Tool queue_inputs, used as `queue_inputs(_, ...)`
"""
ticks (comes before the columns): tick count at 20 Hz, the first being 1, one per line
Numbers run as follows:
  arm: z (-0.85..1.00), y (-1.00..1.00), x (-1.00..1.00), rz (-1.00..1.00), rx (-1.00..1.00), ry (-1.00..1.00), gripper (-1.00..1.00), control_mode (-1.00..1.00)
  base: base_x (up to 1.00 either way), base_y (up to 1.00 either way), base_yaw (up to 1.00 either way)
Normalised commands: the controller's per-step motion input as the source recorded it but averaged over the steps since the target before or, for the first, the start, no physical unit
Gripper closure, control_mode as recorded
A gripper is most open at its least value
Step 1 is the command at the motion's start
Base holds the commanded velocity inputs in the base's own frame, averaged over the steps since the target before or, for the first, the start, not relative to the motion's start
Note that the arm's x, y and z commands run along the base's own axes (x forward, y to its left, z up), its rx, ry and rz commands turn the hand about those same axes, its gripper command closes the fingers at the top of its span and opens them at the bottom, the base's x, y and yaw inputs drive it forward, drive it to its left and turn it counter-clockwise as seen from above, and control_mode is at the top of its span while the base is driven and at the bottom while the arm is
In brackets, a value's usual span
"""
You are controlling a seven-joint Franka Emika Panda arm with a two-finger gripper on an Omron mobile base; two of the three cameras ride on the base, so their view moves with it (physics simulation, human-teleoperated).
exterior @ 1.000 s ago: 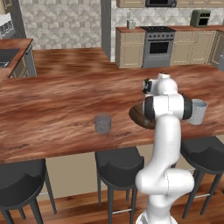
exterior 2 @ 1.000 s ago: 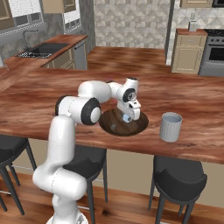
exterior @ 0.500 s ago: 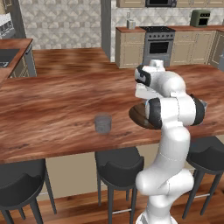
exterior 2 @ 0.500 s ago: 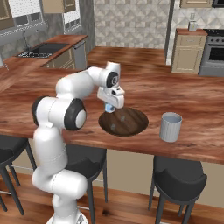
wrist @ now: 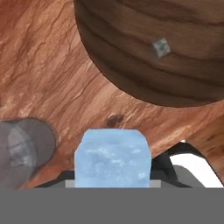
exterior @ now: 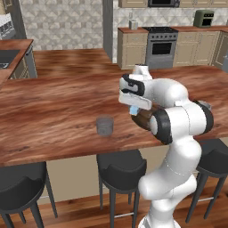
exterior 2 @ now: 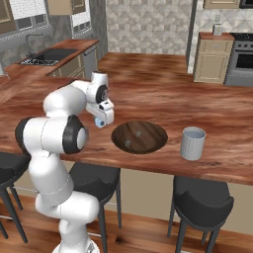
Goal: There are four ice cubes in the ice bowl. Place two ice cubes in each glass of water.
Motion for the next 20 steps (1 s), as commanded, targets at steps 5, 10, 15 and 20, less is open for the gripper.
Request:
queue_inputs(5, 0.10, 1.00, 0.00, 0.00, -0.01, -0.01, 1.00, -1.00, 0.00, 0.00, 0.00)
queue_inputs(10, 0.01, 1.00, 0.19, -0.06, -0.05, -0.05, 1.00, -1.00, 0.00, 0.00, 0.00)
queue_inputs(15, -0.02, 0.50, 0.06, -0.02, -0.09, -0.05, 1.00, -1.00, 0.00, 0.00, 0.00)
queue_inputs(20, -0.01, 0.55, 0.39, -0.03, 0.01, -0.04, 1.00, -1.00, 0.00, 0.00, 0.00)
